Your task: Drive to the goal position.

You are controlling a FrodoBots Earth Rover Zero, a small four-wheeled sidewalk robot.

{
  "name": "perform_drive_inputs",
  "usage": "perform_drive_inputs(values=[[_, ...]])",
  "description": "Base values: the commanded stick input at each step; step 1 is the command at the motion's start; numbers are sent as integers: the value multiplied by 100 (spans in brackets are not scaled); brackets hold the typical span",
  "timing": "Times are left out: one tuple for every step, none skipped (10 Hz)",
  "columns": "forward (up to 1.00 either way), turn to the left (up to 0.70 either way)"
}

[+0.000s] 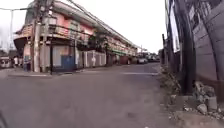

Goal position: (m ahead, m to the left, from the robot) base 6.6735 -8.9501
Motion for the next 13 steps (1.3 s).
perform_drive_inputs(values=[[85,0],[85,0],[85,0],[85,0],[85,0],[85,-1],[85,-7],[85,-32],[85,-32],[85,-6],[85,0],[85,0],[85,0]])
